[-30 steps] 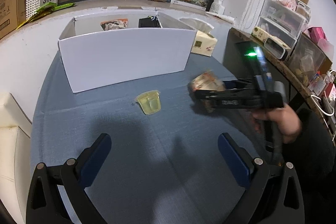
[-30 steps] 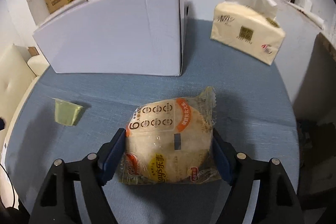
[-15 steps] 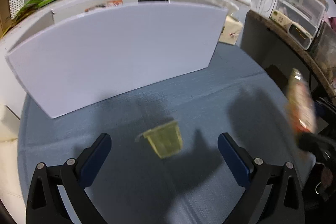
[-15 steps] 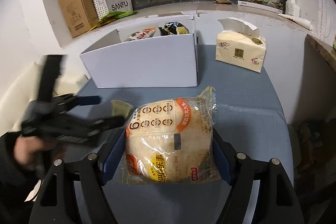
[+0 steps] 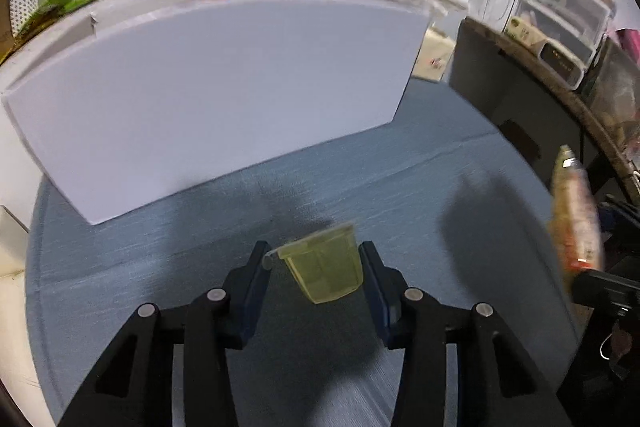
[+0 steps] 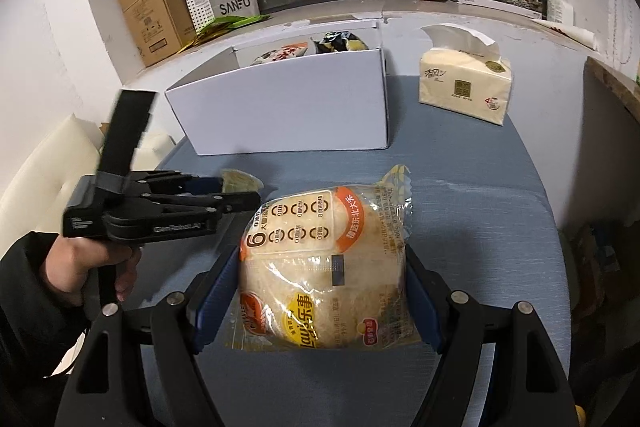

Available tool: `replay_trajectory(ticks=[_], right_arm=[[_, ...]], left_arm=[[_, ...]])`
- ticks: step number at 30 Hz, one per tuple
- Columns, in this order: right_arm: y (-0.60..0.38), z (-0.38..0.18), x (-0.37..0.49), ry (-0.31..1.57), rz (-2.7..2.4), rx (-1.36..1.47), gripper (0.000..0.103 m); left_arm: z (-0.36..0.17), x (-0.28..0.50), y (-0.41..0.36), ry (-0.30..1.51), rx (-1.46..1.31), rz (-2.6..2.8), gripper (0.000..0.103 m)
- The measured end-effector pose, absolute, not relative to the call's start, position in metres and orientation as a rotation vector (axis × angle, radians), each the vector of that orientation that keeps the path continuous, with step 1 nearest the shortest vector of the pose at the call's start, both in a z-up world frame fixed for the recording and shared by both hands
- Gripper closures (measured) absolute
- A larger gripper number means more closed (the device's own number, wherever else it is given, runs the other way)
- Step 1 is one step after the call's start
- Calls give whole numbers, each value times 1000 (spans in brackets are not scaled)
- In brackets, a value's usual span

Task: Organize snacks
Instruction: 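Drop cake pack into box with right tool while left tool drops jelly cup in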

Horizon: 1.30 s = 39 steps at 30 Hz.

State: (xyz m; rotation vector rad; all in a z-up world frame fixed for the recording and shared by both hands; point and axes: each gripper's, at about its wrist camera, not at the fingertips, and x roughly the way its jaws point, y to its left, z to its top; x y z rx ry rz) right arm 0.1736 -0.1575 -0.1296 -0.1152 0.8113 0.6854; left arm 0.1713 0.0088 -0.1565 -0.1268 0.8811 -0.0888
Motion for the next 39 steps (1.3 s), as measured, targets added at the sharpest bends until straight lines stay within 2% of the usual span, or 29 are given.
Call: replay_trajectory(ticks=[7,14,19,25,35,36,37,38,39], right_arm=[[-154,-127,175,810,711,-83,22],[-137,-99,190,755,755,-46,22],[-114,-62,222,689,771,-29,22],[-82,-33,280,696,768,10,22],[-42,-32,352,739,702,-25,22],[-39,-34,355,743,696,-36,21],[-36,-36,359,751,687,-45,13],[-34,-39,363,766,688,-50,9],[-33,-41,365,777,692,-54,2]], left_arm=[[-114,122,19,749,-175,-113,54],[-61,99,53,624,-191,-73,54],[-31,120,84,575,-213,-25,54],[-11,174,115,568,-239,8,54],[-23,256,143,655,-181,102,53],[-27,261,145,678,-182,106,49],[-32,263,146,698,-190,112,25],[-37,266,148,721,-197,135,9],[-39,264,148,714,-196,149,0]])
